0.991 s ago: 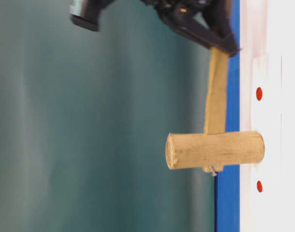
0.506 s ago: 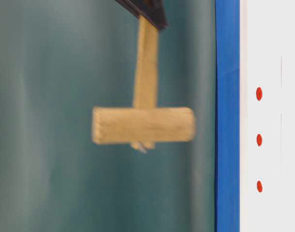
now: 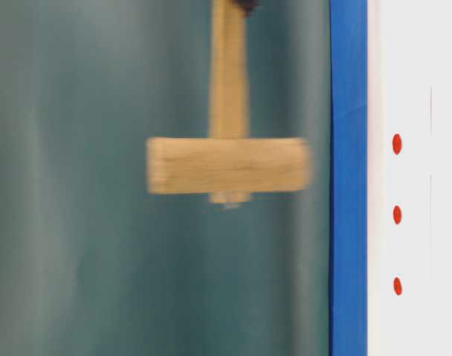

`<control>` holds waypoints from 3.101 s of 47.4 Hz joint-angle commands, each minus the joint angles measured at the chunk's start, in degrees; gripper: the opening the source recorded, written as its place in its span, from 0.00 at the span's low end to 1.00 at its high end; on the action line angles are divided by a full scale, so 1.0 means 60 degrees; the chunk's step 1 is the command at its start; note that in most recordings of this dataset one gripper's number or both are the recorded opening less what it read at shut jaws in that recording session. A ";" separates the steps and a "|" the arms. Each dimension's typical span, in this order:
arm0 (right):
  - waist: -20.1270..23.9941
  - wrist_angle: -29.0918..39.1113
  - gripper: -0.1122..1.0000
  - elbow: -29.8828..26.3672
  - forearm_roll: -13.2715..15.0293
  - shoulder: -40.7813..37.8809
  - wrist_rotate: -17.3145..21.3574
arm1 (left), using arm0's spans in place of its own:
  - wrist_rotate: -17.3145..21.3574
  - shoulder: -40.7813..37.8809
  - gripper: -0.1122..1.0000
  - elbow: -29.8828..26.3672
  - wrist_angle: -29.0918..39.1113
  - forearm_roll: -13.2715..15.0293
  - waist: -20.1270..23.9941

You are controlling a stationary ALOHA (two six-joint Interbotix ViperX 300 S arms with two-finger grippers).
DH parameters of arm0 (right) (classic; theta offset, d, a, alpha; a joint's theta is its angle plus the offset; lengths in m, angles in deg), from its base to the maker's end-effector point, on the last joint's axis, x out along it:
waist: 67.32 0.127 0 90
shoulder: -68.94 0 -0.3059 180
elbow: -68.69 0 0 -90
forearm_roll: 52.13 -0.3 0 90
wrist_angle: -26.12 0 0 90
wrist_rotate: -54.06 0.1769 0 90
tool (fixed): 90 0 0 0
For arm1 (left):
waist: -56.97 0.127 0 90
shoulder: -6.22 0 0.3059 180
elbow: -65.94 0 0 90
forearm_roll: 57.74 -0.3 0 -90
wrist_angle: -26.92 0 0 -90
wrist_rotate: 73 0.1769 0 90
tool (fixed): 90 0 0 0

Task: Hit the mark with a hammer.
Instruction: 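Bring the mallet head down onto the rightmost red dot, then lift the mallet off the dot and move it toward the left, then move the left gripper in and grasp the mallet head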

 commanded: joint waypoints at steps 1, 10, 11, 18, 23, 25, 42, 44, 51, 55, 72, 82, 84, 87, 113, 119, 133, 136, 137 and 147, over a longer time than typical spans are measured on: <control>-0.0029 -0.0146 0.13 0.0088 -0.0249 -0.0776 0.0088 | -0.0015 -0.0117 0.89 -0.0103 -0.0073 0.0015 0.0015; -0.0029 -0.0088 0.13 0.0103 -0.0776 -0.2197 0.0220 | -0.0015 -0.0103 0.89 -0.0117 -0.0088 0.0000 0.0000; -0.0029 -0.0088 0.13 0.0088 -0.0762 -0.2183 0.0220 | -0.0015 -0.0117 0.89 -0.0117 -0.0073 0.0000 0.0000; -0.0029 -0.0088 0.13 -0.0103 -0.0703 -0.1597 0.0088 | -0.0015 -0.0103 0.89 -0.0103 -0.0073 0.0015 0.0000; -0.0015 -0.0059 0.13 -0.0322 -0.0527 -0.0820 0.0088 | -0.0015 -0.0117 0.89 -0.0103 -0.0073 0.0015 0.0015; 0.0015 -0.0044 0.13 -0.0425 -0.0454 -0.0513 0.0073 | -0.0015 -0.0103 0.89 -0.0103 -0.0088 0.0000 0.0000; 0.0029 0.0337 0.13 -0.1040 0.0015 0.0352 -0.0264 | -0.0015 -0.0117 0.89 -0.0103 -0.0088 0.0015 0.0015; 0.0029 0.0322 0.13 -0.1084 0.0015 0.0264 -0.0264 | -0.0015 -0.0117 0.89 -0.0103 -0.0073 0.0015 0.0015; 0.0029 0.0337 0.13 -0.1377 0.0015 -0.0176 -0.0249 | -0.0015 -0.0117 0.89 -0.0103 -0.0073 0.0015 0.0015; 0.0029 0.0322 0.13 -0.1699 0.0015 -0.0586 -0.0249 | -0.0059 -0.0117 0.89 -0.0103 -0.0073 0.0015 0.0000; 0.0117 0.0337 0.13 -0.3369 0.0015 -0.2490 -0.0249 | -0.0059 -0.0132 0.89 -0.0088 -0.0088 0.0000 0.0015; 0.0117 0.0498 0.13 -0.3823 0.0015 -0.2944 -0.0264 | -0.0059 -0.0132 0.89 -0.0059 -0.0088 0.0015 0.0000; 0.0117 0.0498 0.13 -0.3809 0.0015 -0.2944 -0.0264 | -0.0059 -0.0132 0.89 -0.0059 -0.0088 0.0015 0.0015; 0.0117 0.0498 0.13 -0.3794 0.0015 -0.2930 -0.0264 | -0.0059 -0.0146 0.89 -0.0059 -0.0117 0.0015 0.0044; 0.0132 0.0498 0.13 -0.3809 0.0117 -0.2915 -0.0293 | -0.0015 -0.3589 0.89 -0.0278 -0.4175 0.0015 0.0542; 0.0117 0.0498 0.13 -0.3794 0.0103 -0.2915 -0.0293 | -0.0015 -0.4834 0.89 -0.0820 -0.4556 0.0015 0.0791; 0.0117 0.0498 0.13 -0.3794 0.0117 -0.2915 -0.0293 | 0.0029 -0.7339 0.90 -0.2241 -0.5112 0.0015 0.0879; 0.0117 0.0498 0.13 -0.3794 0.0117 -0.2930 -0.0293 | 0.0117 -0.7734 0.90 -0.2549 -0.5112 0.0000 0.0879; 0.0117 0.0513 0.13 -0.3794 0.0117 -0.2930 -0.0293 | 0.0132 -0.7852 0.90 -0.2666 -0.5112 0.0000 0.0894; 0.0132 0.0513 0.13 -0.3794 0.0103 -0.2915 -0.0293 | 0.0161 -0.8525 0.91 -0.3252 -0.5156 0.0000 0.0879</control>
